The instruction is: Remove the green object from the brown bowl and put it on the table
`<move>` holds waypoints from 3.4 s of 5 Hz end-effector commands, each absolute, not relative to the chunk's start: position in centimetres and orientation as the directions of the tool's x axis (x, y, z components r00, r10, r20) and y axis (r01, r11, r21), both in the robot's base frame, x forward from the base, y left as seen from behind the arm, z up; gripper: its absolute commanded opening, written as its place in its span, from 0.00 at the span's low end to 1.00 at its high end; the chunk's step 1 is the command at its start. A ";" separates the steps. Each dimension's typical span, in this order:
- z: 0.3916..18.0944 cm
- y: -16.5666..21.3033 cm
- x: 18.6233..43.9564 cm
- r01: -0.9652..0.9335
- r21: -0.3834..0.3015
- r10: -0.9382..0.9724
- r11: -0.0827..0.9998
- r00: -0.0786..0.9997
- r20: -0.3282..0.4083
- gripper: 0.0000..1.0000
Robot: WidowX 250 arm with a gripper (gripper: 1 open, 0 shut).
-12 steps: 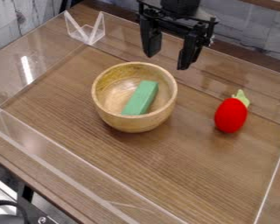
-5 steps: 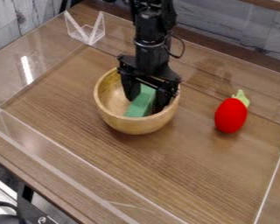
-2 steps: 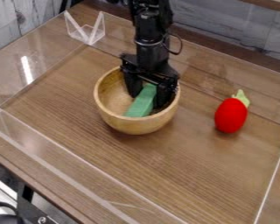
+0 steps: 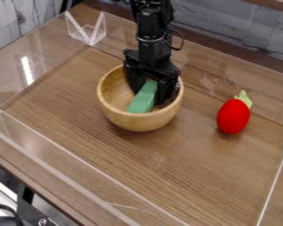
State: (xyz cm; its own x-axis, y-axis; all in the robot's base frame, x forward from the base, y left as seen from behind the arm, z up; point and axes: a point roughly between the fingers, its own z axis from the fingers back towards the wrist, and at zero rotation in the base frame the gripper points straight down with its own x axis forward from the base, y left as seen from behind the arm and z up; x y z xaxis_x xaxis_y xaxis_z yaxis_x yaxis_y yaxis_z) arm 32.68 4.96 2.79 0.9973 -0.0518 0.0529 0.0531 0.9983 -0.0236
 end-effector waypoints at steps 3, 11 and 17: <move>1.7 6.5 31.9 0.055 -0.007 -0.054 0.998 0.996 0.069 1.00; 8.3 5.3 27.3 0.007 0.009 -0.008 1.000 0.997 0.080 0.00; 11.9 -7.0 27.9 0.055 -0.009 -0.053 0.998 0.988 0.148 0.00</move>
State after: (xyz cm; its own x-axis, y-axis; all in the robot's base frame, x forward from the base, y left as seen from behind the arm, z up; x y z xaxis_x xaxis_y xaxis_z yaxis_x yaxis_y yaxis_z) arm 26.69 -7.08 10.24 0.9941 -0.0693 0.0838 0.0698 0.9976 -0.0031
